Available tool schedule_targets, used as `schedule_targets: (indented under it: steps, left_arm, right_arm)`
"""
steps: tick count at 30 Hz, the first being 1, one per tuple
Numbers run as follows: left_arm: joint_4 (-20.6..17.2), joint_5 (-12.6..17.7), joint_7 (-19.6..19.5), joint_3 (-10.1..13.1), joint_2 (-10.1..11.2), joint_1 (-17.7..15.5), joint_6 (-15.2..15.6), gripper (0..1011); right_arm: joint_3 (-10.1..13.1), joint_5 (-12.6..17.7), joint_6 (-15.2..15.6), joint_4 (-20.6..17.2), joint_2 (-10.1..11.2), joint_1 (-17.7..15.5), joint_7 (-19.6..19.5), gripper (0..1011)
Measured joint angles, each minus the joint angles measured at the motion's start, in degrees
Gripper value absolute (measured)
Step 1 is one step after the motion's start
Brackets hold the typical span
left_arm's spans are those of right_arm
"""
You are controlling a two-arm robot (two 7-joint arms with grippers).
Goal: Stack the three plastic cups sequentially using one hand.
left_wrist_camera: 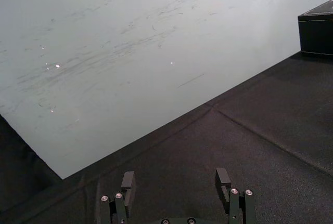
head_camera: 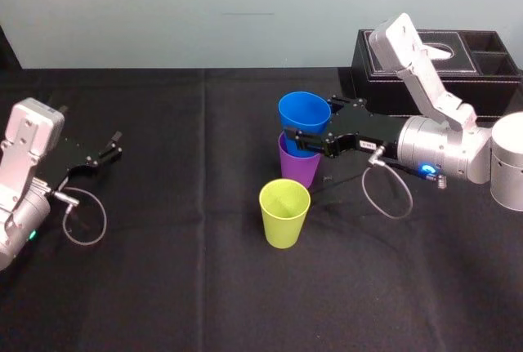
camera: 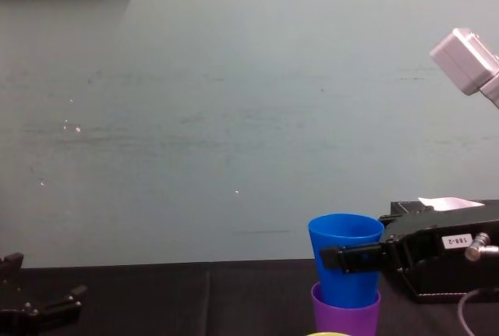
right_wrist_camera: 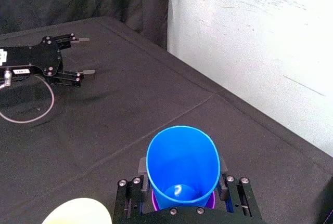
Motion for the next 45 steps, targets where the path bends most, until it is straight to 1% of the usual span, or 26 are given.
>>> schedule_targets:
  steps: [3, 4, 6, 8, 9, 11, 12, 13, 36, 41, 45]
  left_arm:
    - [0.0, 0.0, 0.0, 0.0, 0.0, 0.0, 0.0, 1011]
    - [0.0, 0.0, 0.0, 0.0, 0.0, 0.0, 0.0, 1011]
    - [0.0, 0.0, 0.0, 0.0, 0.0, 0.0, 0.0, 1012]
    - [0.0, 0.0, 0.0, 0.0, 0.0, 0.0, 0.0, 1011]
    - [0.0, 0.0, 0.0, 0.0, 0.0, 0.0, 0.0, 1011]
    - [0.0, 0.0, 0.0, 0.0, 0.0, 0.0, 0.0, 1011]
    - [0.0, 0.0, 0.0, 0.0, 0.0, 0.0, 0.0, 1011]
    - [0.0, 0.0, 0.0, 0.0, 0.0, 0.0, 0.0, 1011]
    - [0.0, 0.0, 0.0, 0.0, 0.0, 0.0, 0.0, 1011]
    - [0.0, 0.0, 0.0, 0.0, 0.0, 0.0, 0.0, 1012]
    - [0.0, 0.0, 0.0, 0.0, 0.0, 0.0, 0.0, 1011]
  right_arm:
    - [0.02, 0.0, 0.01, -0.04, 0.01, 0.0, -0.01, 744]
    - [0.03, 0.01, 0.02, -0.06, 0.02, 0.0, -0.01, 788]
    - [0.04, 0.02, 0.03, -0.09, 0.03, 0.0, -0.01, 834]
    - [0.05, 0.02, 0.04, -0.1, 0.03, -0.01, -0.01, 902]
    - [0.06, 0.03, 0.05, -0.1, 0.04, -0.01, -0.01, 902]
    - [0.07, 0.04, 0.06, -0.12, 0.05, 0.0, -0.02, 971]
    - [0.07, 0.04, 0.06, -0.12, 0.05, 0.0, -0.02, 971]
    - [0.08, 0.04, 0.07, -0.12, 0.05, 0.0, -0.02, 1003]
    - [0.09, 0.1, 0.1, -0.2, 0.1, -0.01, -0.1, 1003]
    - [0.82, 0.51, -0.15, -1.46, 0.62, -0.98, -0.22, 1003]
    - [1.93, 1.31, -0.59, -3.72, 1.79, -2.85, -0.55, 1003]
